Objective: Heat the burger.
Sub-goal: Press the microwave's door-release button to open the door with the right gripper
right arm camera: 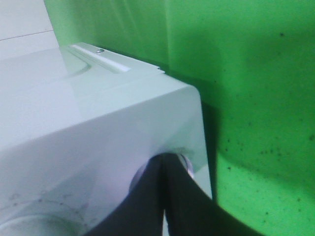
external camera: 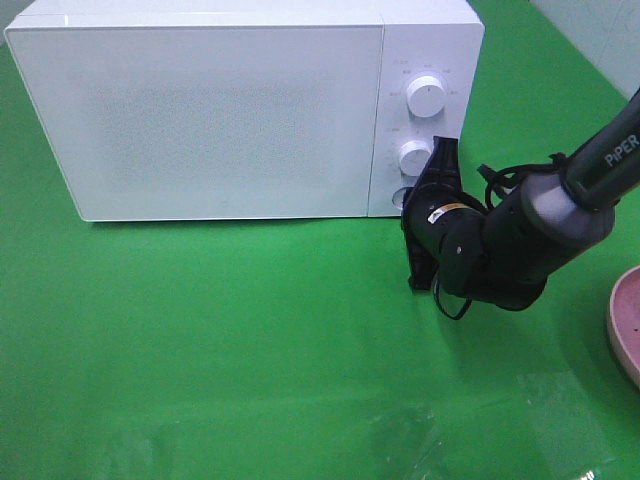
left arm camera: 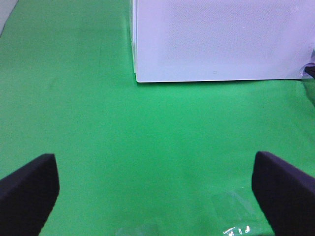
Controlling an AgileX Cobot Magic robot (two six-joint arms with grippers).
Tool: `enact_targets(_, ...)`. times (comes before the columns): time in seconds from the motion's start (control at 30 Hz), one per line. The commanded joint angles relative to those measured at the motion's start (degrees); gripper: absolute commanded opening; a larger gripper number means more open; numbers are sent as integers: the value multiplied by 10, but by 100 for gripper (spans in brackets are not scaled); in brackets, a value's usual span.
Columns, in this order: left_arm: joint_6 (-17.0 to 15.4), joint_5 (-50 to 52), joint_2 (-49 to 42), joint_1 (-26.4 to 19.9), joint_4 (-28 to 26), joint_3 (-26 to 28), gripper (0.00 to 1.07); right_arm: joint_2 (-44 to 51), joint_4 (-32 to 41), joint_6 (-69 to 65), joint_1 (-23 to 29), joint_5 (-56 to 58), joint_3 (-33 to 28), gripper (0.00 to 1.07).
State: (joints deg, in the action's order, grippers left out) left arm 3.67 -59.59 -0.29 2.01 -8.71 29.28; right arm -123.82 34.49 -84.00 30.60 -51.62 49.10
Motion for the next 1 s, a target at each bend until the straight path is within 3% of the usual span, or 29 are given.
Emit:
enact_targets(0.03, 2, 5, -10, -1, 1, -1, 100, 3, 1, -2, -7, -71, 21, 0)
enact_targets(0.37, 2, 5, -10, -1, 1, -1, 100, 3, 18, 7, -7, -91, 55, 0)
enact_targets(0.5, 2, 5, -10, -1, 1, -1, 100, 1, 64, 46, -8, -143, 58, 0)
enact_targets(0.8, 2, 5, -10, -1, 1, -1, 100, -29, 68, 73, -14, -189, 106, 0)
enact_targets(1.0, 2, 5, -10, -1, 1, -1, 100, -29, 69, 78, -14, -183, 106, 1)
